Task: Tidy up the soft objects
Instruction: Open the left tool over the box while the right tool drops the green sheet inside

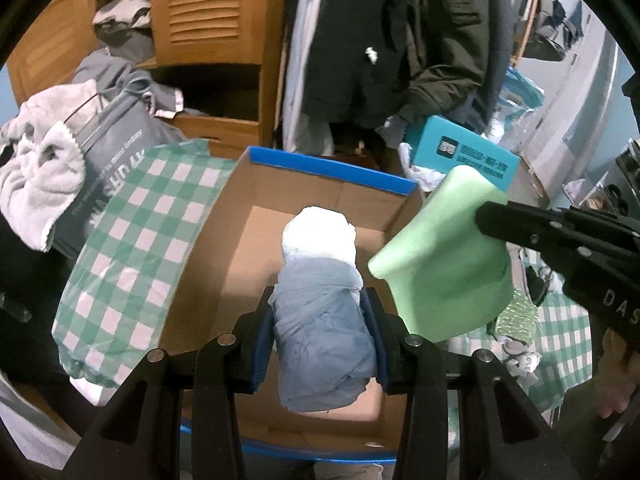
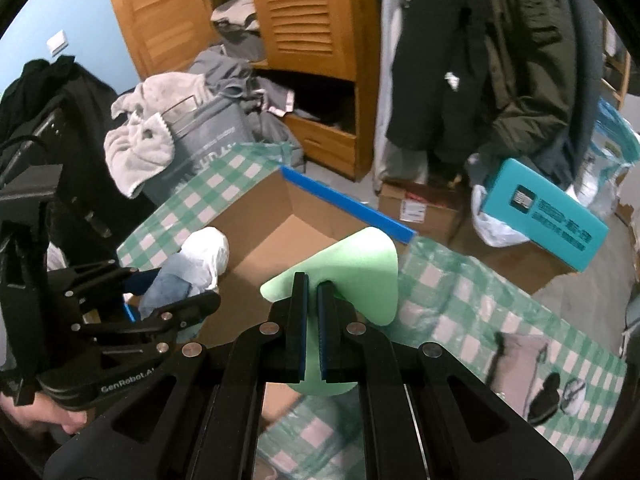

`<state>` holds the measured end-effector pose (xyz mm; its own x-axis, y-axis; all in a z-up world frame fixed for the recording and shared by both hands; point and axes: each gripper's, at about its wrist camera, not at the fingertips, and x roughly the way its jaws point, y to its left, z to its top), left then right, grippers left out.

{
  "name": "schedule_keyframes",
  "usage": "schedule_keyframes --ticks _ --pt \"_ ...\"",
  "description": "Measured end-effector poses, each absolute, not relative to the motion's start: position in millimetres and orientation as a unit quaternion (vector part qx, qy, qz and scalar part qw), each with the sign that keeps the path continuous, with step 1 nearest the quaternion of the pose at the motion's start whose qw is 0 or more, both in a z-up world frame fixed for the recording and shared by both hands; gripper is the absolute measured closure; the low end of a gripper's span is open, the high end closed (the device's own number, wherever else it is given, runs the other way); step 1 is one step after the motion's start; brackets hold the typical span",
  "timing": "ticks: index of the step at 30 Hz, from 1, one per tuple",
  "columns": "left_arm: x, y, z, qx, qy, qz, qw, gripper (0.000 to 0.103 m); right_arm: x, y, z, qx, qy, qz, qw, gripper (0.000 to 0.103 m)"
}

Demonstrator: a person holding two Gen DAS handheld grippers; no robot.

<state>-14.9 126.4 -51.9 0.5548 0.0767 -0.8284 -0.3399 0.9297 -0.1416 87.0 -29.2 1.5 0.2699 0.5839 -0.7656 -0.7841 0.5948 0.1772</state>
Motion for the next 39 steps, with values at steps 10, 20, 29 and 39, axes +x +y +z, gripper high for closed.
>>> schedule_keyframes --ticks 10,20,29,39 --pt "-17 144 -69 -0.155 0.477 0.129 0.856 0.061 76 13 -28 -0.160 0.447 0.455 0.753 0.099" --pt "-18 138 -67 -0.120 0.477 0.153 0.857 0.038 82 6 -33 -0.134 0.470 0.447 0.749 0.061" --pt "-15 131 -65 -0.118 0.477 0.144 0.859 0.038 92 -16 -26 -0.111 0.468 0.434 0.762 0.055" --pt "-8 111 -61 -0.118 0.477 0.123 0.862 0.035 98 -44 -24 -0.100 0.469 0.417 0.772 0.050"
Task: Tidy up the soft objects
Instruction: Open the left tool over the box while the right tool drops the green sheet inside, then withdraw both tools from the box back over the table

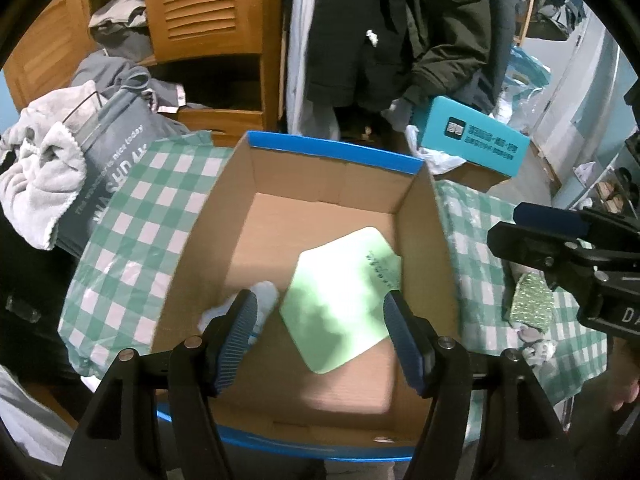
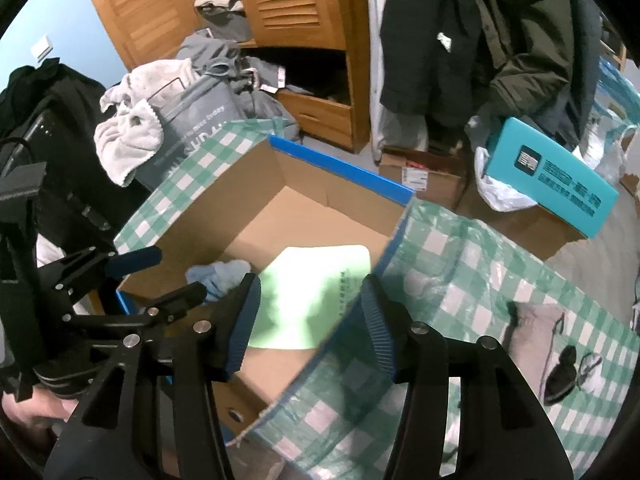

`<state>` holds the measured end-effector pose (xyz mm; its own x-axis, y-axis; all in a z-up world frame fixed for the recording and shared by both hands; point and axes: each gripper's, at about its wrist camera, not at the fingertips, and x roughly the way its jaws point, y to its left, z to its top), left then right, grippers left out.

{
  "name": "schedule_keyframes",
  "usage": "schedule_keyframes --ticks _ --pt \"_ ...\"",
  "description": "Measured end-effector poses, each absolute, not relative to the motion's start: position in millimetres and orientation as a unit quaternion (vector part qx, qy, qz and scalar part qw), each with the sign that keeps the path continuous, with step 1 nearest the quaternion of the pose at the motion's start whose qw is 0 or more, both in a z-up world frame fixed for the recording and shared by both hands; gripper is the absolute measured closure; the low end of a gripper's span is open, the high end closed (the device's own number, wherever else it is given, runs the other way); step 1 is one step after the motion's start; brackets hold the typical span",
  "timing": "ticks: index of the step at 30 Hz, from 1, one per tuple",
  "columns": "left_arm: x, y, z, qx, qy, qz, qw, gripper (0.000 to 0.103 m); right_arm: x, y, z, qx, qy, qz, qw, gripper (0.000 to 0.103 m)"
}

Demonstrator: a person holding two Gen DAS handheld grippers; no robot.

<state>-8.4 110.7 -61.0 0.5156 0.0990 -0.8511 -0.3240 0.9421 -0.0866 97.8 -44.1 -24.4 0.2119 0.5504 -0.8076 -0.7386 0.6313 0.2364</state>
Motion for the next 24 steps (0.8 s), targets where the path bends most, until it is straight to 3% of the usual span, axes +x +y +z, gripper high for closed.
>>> schedule_keyframes --ticks 24 --pt "23 28 -61 -0.066 0.495 0.058 0.865 0.033 121 -149 -41 -0.062 0.485 0.348 0.800 0.044"
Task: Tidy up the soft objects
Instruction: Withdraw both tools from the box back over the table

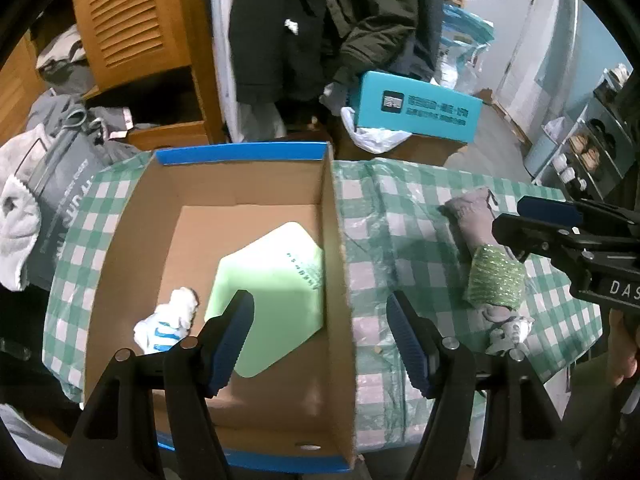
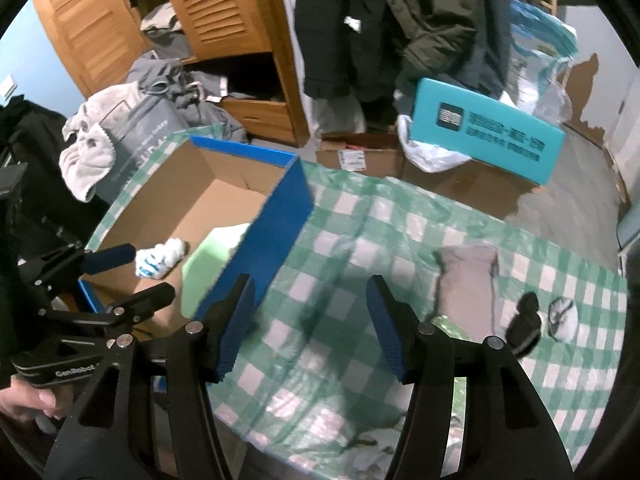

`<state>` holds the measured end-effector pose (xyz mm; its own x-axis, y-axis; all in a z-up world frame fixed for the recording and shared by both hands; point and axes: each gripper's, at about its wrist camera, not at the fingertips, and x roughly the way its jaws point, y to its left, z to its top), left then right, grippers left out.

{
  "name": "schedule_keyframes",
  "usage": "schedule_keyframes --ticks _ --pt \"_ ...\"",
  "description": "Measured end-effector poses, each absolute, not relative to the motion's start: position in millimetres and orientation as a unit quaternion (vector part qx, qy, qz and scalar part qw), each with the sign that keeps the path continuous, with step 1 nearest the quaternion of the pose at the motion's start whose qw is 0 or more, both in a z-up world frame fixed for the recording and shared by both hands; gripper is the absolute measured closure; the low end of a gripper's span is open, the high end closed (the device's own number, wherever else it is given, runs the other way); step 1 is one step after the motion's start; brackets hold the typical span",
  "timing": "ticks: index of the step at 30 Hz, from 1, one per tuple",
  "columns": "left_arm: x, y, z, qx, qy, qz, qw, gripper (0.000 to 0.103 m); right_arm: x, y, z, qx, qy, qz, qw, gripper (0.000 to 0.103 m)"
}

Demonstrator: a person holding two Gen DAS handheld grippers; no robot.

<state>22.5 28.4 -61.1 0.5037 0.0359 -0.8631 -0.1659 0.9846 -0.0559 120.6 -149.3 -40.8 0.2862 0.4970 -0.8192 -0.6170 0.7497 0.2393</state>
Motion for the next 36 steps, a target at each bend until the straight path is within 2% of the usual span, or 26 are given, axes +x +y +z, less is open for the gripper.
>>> schedule_keyframes --ticks 10,36 --pt "36 -5 -65 -0.052 0.507 0.035 0.860 0.028 134 -202 -54 -0.041 0.497 0.306 0.811 0.041" --pt "76 -80 -91 -0.013 0.541 -0.013 0.841 0.028 149 -309 -97 0.010 0.539 0.219 0.813 0.040"
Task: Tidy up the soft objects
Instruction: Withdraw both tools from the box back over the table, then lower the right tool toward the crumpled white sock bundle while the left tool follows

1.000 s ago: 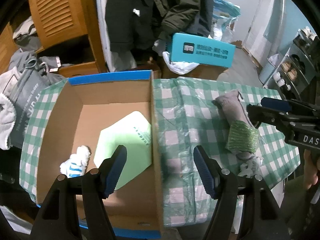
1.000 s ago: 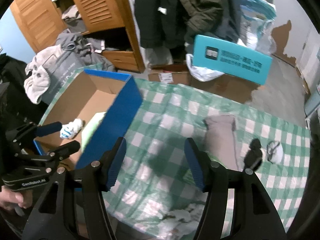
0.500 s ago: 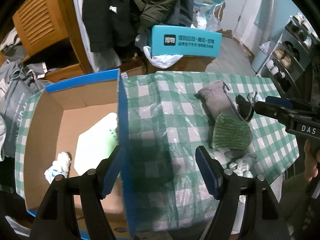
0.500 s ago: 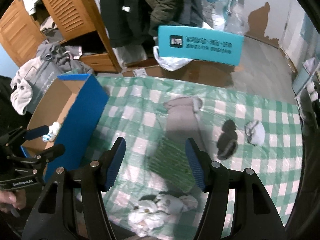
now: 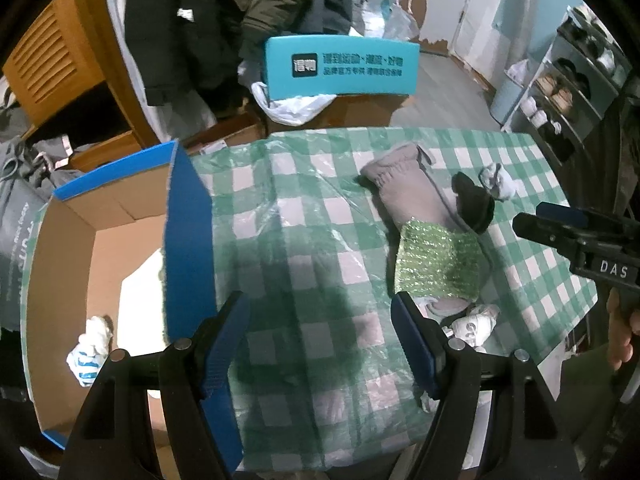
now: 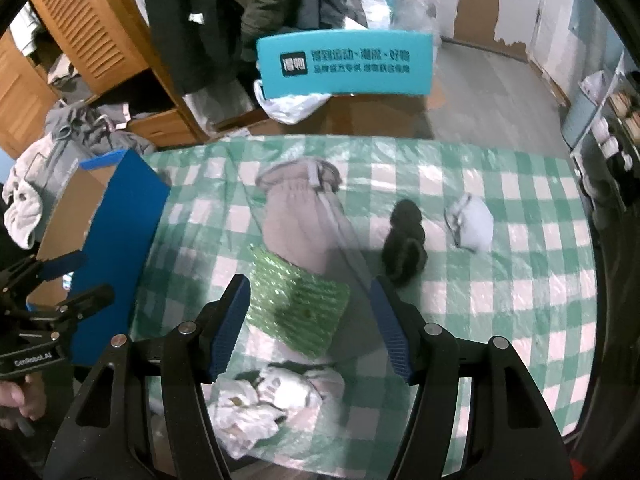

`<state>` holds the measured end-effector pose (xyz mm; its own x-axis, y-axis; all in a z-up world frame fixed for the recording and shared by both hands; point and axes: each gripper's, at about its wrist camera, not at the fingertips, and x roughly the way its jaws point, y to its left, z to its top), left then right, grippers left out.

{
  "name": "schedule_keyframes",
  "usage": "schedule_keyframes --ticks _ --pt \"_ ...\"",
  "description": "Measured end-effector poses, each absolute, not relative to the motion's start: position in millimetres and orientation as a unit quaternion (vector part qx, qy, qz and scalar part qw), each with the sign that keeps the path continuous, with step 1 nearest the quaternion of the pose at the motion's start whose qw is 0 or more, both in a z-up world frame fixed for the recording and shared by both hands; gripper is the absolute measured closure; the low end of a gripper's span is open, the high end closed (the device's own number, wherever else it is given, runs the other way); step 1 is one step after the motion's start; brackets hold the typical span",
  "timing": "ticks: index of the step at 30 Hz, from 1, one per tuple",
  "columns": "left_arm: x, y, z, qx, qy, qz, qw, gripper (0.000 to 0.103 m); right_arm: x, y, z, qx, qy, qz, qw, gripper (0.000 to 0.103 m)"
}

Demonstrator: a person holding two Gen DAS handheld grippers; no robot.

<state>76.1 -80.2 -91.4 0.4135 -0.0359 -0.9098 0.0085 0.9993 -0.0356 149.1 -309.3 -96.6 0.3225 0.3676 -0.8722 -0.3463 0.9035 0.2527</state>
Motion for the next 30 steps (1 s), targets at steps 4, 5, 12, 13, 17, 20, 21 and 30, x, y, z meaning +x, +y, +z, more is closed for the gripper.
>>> schedule_keyframes --ticks 4,5,12,13,17,20,21,30 --pt "77 -88 -102 -0.006 0.551 -0.016 0.834 0.028 142 -310 -105 0.005 0.547 0.218 0.808 0.040" --pt "77 -89 -105 -0.006 0.553 -0.017 0.833 0.028 139 -310 -108 0.005 0.551 0.218 0.806 0.040" --pt "69 -99 -124 0.001 0.569 -0.027 0.822 0.028 121 -303 -130 0.005 0.582 0.223 0.782 0.040" --pt "67 -100 -127 0.002 0.570 -0.029 0.821 0.028 118 -302 -133 -0.001 0.585 0.221 0.780 0.040" --pt "64 -104 -136 0.008 0.577 -0.029 0.816 0.028 106 -294 -140 -0.010 0.595 0.223 0.772 0.040" --pt "63 -104 -144 0.011 0.586 -0.027 0.810 0.028 102 -290 -145 -0.012 0.602 0.224 0.767 0.040" --pt "62 -104 -147 0.011 0.588 -0.027 0.808 0.028 101 -289 -147 -0.013 0.604 0.226 0.765 0.040" --pt "61 -109 -158 0.021 0.594 -0.027 0.804 0.028 96 -283 -169 -0.033 0.624 0.213 0.751 0.040"
